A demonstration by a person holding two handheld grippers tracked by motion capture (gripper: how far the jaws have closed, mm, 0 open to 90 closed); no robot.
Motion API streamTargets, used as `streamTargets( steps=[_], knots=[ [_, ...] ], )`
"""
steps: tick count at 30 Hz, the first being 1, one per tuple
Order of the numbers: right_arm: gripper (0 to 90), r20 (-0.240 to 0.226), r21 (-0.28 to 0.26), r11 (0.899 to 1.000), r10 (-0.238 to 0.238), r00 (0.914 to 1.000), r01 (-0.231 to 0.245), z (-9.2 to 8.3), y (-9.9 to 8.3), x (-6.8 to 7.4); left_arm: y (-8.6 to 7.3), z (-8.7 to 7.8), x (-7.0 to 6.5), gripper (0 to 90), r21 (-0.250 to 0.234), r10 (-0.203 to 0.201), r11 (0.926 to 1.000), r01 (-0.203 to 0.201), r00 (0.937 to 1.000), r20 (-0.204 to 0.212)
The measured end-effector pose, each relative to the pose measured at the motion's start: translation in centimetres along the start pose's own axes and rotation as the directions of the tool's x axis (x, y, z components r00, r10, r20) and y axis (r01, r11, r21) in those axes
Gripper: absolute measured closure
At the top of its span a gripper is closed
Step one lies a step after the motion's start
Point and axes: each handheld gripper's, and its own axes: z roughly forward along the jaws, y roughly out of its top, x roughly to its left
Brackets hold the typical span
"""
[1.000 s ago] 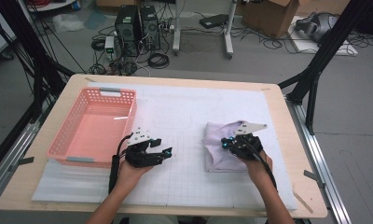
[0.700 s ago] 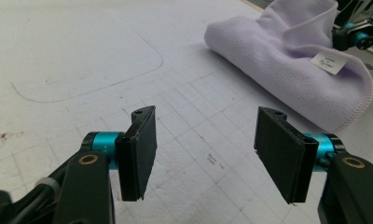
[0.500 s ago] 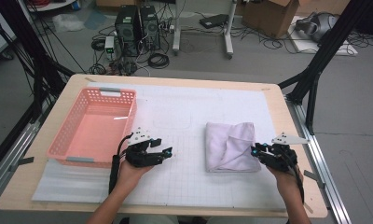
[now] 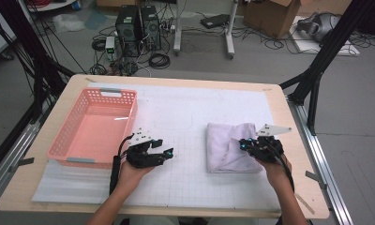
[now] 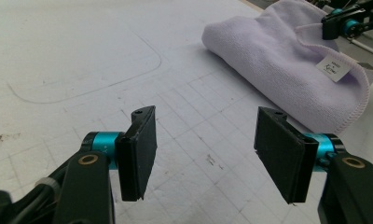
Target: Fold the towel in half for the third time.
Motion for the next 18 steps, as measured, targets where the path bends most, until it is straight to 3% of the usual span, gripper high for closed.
streamTargets(
  steps=[4,7,9,13,18],
  knots=[
    [81.9,0.015,0.016,1.000,-0.013,0.9998,0.013,-2.0,-2.4,-0.9,0.0,0.0,0.0,39.2,-0.003,-0.004,1.0000,0.004,1.0000,0.000],
    [75.7,0.022,0.043,0.999,0.006,0.9997,-0.007,-2.9,-3.7,-1.4,0.0,-0.1,0.0,39.2,-0.003,-0.001,1.0000,0.001,1.0000,-0.006],
    [64.4,0.047,0.034,0.998,0.051,0.9976,-0.052,-4.2,-5.0,-2.3,0.0,0.0,0.0,39.2,-0.004,-0.004,1.0000,0.004,1.0000,-0.005],
    [57.2,0.093,-0.046,0.996,0.079,0.9925,-0.075,-5.3,-4.4,-2.7,0.0,0.0,0.0,39.2,-0.002,0.002,1.0000,-0.002,1.0000,-0.005],
    [57.1,0.109,-0.080,0.996,0.050,0.9927,-0.042,-3.8,-1.7,-1.9,0.0,0.0,0.0,39.3,-0.003,0.000,1.0000,0.000,1.0000,-0.003]
  ],
)
